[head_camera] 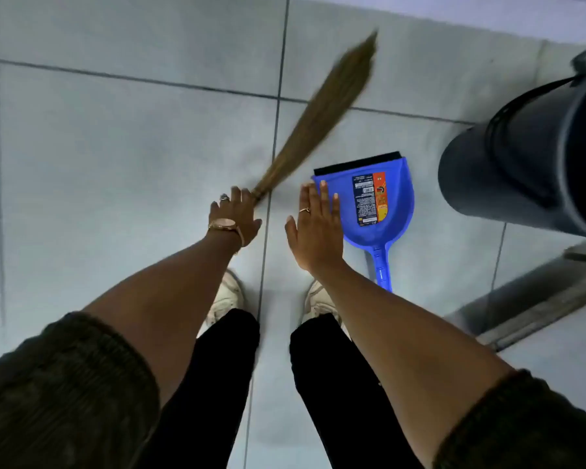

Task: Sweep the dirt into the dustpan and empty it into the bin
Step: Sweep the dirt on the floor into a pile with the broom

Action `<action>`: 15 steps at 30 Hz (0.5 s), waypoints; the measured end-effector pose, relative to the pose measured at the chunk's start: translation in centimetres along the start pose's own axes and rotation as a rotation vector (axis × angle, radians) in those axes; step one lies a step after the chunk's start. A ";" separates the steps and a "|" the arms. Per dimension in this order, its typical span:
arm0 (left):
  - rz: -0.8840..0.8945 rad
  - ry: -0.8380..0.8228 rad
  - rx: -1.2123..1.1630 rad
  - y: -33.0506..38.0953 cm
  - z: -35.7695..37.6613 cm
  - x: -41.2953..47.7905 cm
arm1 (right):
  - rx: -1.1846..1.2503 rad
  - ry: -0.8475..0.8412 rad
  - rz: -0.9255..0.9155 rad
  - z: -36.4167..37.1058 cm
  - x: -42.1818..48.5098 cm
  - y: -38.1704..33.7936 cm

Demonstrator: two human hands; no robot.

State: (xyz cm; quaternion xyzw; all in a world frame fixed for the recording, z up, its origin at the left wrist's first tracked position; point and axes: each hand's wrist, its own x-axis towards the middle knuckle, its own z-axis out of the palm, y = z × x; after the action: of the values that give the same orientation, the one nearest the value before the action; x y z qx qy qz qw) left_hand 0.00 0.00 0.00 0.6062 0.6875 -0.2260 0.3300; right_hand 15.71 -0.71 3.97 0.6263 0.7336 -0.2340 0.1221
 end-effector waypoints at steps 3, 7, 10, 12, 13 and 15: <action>-0.021 0.027 -0.064 -0.7 3.4 2.8 | -0.084 -0.065 -0.089 4.3 1.9 0.5; 0.020 0.128 -0.133 -0.4 4.3 5.7 | -0.142 -0.086 -0.153 5.6 4.6 0.7; 0.039 0.149 -0.155 -0.9 2.6 6.0 | -0.143 -0.101 -0.151 4.3 5.2 -0.7; 0.040 0.143 -0.195 -1.4 1.5 4.6 | -0.138 -0.087 -0.141 2.9 4.7 -1.7; 0.021 0.143 -0.241 -1.8 0.7 3.5 | -0.139 -0.070 -0.142 1.6 4.2 -2.4; -0.017 0.172 -0.342 -2.7 -1.9 0.5 | -0.129 -0.016 -0.141 -1.7 2.8 -4.1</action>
State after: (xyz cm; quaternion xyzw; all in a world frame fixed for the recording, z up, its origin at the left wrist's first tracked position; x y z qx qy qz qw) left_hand -3.01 1.22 0.71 0.5522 0.7467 -0.0561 0.3665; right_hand 11.39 2.13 4.88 0.5618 0.7885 -0.1992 0.1513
